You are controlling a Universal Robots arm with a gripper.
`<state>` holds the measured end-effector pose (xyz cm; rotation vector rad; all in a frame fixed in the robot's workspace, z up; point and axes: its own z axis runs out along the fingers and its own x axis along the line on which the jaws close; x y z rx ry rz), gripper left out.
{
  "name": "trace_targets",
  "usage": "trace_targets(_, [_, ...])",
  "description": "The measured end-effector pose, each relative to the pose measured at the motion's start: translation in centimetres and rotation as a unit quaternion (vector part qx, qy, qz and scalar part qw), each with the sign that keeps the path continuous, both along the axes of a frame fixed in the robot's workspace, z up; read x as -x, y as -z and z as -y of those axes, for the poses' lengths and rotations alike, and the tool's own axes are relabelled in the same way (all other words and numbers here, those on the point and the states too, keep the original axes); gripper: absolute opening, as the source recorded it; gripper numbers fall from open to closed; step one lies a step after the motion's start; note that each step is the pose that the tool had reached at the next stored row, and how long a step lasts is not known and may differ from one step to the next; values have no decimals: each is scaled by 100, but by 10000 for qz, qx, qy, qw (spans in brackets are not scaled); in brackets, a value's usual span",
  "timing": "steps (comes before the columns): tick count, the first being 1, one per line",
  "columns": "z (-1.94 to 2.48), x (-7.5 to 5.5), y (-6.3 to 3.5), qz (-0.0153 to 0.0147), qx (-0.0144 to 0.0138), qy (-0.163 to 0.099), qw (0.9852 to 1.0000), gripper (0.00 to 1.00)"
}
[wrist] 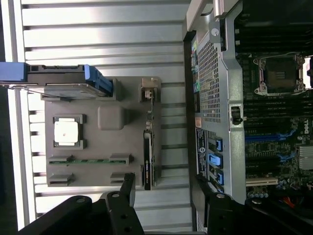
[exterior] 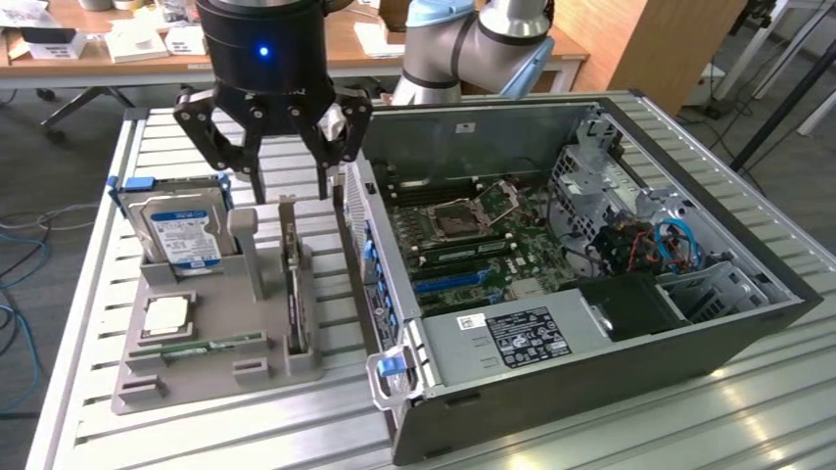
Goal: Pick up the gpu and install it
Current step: 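Pick up the gpu and move the gpu toward the slot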
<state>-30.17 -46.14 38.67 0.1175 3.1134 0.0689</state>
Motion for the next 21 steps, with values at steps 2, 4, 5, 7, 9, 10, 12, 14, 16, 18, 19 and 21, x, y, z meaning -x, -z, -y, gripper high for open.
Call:
trace_targets(2, [0,29,4,2,0,0,10000,59])
trace_targets(4, [-1,56,9,3,0,0,10000,59])
trace_targets(5, [-1,62,10,3,0,0,10000,59])
trace_targets(7, [0,62,10,3,0,-1,10000,59])
trace_targets(9, [0,63,13,3,6,-1,10000,59])
trace_targets(10, [0,64,25,3,7,0,10000,59])
trace_targets(12, [0,64,60,3,8,-1,10000,59])
trace_targets(14, [0,64,95,2,8,-1,10000,59])
trace_targets(16, [0,64,132,3,8,-2,10000,59])
trace_targets(18, [0,64,169,3,8,-3,10000,59])
trace_targets(19, [0,65,186,2,8,-3,10000,59])
trace_targets(21, [0,65,223,2,9,-4,10000,59])
